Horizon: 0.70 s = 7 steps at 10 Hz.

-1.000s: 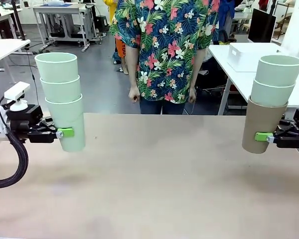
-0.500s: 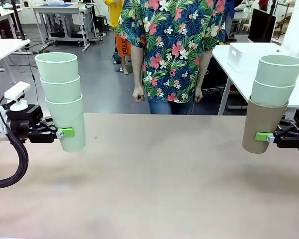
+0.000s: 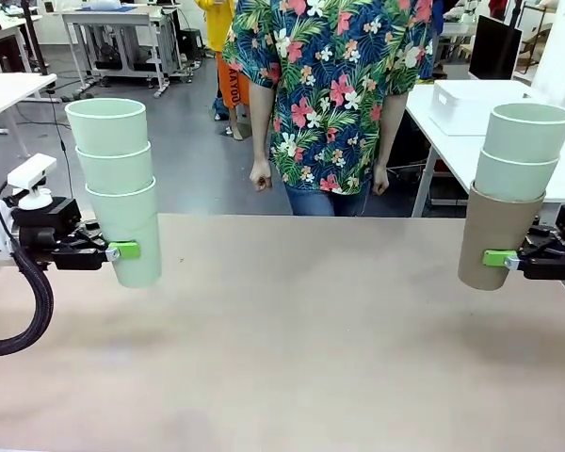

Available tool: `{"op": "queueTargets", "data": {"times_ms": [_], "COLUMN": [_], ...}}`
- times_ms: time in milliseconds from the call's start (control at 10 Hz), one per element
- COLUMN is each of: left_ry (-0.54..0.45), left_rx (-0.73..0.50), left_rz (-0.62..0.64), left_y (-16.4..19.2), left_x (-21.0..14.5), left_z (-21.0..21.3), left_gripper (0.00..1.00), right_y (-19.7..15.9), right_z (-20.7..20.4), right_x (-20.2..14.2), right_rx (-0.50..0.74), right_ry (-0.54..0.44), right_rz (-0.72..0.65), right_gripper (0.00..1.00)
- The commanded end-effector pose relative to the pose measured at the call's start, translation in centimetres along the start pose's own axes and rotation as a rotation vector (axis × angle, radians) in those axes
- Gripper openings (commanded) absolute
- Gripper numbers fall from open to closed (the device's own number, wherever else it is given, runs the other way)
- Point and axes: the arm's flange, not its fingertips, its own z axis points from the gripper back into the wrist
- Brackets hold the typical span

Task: Stack the cups and store them in the basket.
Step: Place the stack of Reusable plastic cups into the Pantry Basket.

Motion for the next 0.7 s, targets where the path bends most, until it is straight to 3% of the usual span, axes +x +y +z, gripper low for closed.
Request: {"op": "queueTargets", "data": {"times_ms": [0,600], "left_ry": [-0.006,-0.006], "left_rx": [-0.003,-0.003], "left_rz": [-0.009,-0.009], "left_y": [-0.15,-0.15], "left_x": [0.39,0.39], "left_z": [-0.09,-0.09], "left_gripper": [0.85,0.85], "right_y": [-0.09,-0.09], "right_z": [-0.02,-0.02], "right_x": [0.4,0.4], "right_rx": [-0.013,-0.013], "right_ry": [-0.011,-0.011], "right_rz": [0.006,0.006], "right_gripper": [0.84,0.84]}}
